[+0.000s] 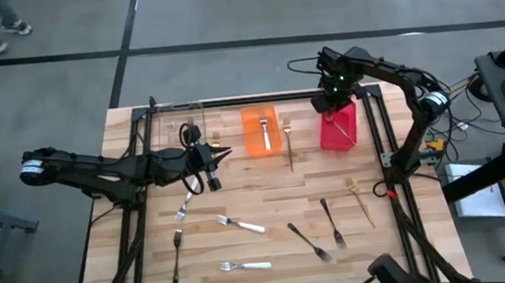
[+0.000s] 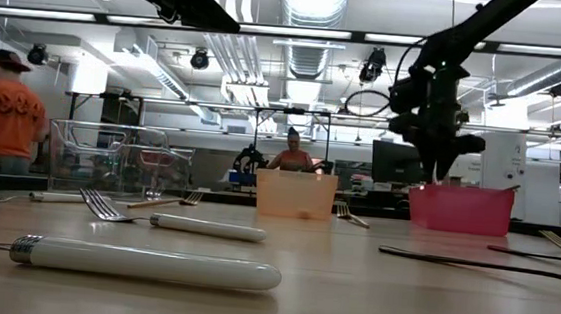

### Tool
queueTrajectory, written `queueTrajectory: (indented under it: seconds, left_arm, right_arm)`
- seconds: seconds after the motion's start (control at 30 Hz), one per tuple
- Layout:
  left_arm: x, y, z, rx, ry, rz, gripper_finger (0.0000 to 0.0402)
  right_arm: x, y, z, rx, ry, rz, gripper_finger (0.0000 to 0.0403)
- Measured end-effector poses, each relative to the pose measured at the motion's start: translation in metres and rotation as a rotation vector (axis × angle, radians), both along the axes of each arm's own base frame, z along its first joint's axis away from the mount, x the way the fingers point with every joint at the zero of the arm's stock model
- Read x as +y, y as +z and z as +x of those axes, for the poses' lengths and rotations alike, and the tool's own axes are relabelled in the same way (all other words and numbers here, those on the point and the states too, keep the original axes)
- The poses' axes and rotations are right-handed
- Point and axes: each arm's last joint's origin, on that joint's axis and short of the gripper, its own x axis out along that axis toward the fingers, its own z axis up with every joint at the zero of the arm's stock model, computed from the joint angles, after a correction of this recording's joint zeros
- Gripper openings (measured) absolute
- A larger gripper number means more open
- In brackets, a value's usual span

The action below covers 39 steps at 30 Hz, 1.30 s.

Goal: Sort silverware by color (type)
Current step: Put the center white fork into the orange bin

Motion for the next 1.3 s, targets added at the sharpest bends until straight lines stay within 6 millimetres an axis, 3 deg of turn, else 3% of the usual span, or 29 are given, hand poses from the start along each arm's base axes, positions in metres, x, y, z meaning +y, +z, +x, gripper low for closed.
queueTrajectory:
  seconds: [0.3,0.47,0.6,0.97,1.3]
  left_arm:
    - [0.000,0.000,0.000,0.001,0.000,0.002,0.0013]
    - [0.000,0.000,0.000,0.000,0.000,0.002,0.0013]
    - [0.000,0.001,0.000,-0.006,-0.001,0.002,0.0013]
    - [0.000,0.007,0.001,-0.087,0.014,-0.059,0.0013]
    - [-0.006,-0.003,0.000,-0.142,0.035,-0.325,0.0013]
  right_arm:
    - [0.036,0.048,0.005,-0.149,0.138,-0.209,0.0102]
    - [0.070,0.075,0.013,-0.300,0.242,-0.374,0.0104]
    - [0.103,0.085,0.019,-0.439,0.347,-0.486,0.0101]
    - [0.179,0.059,0.027,-0.743,0.588,-0.590,0.0080]
    - [0.220,0.037,0.039,-0.674,0.707,-0.659,0.0069]
